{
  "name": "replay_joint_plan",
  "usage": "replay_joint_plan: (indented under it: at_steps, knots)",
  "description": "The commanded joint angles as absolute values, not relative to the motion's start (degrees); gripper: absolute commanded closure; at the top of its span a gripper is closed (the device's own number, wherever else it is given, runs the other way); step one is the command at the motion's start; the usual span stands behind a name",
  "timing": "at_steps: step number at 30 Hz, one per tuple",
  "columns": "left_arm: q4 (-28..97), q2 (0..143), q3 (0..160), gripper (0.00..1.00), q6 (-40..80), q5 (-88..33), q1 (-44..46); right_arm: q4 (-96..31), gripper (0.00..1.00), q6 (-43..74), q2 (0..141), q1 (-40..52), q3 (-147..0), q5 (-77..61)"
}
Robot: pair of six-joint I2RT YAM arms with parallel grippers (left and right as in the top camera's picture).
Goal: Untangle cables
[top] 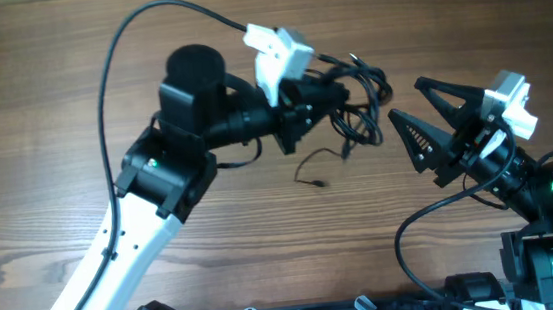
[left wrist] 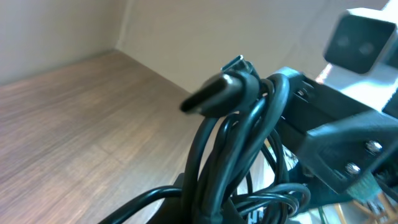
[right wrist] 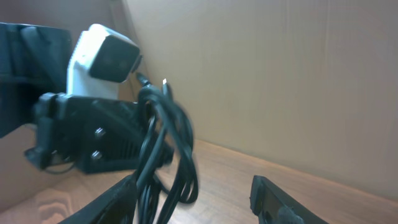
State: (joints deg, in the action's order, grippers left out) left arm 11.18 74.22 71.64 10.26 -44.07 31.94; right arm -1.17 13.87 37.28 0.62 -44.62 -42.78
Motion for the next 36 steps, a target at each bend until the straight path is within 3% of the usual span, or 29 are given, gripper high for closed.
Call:
replay_joint_plan:
  at_steps: [1,10,19,24,36]
  knots:
    - [10.44,74.06,72.23,0.96,6.20,-41.23,34.92,-1.61,0.39,11.81,37.08,0.80,-45.41,-41.15]
    - [9.32,74.06,72.23,0.96,6.20,-40.34,36.16,-2.24,0.95,12.19,37.08,0.80,-45.41,-43.46]
    - [7.73,74.04,72.23,0.96,7.33,-35.27,36.12,-3.07,0.95,10.20,37.08,0.80,-45.41,-55.61]
    - [5.89,74.04,72.25,0.96,8.14,-32.23,36.10,-11.46,0.95,2.70,37.08,0.80,-45.41,-56.64]
    - [5.19,72.64,72.25,0.96,15.92,-32.05,29.58,-21.02,0.96,1.78,37.08,0.80,-45.41,-39.83]
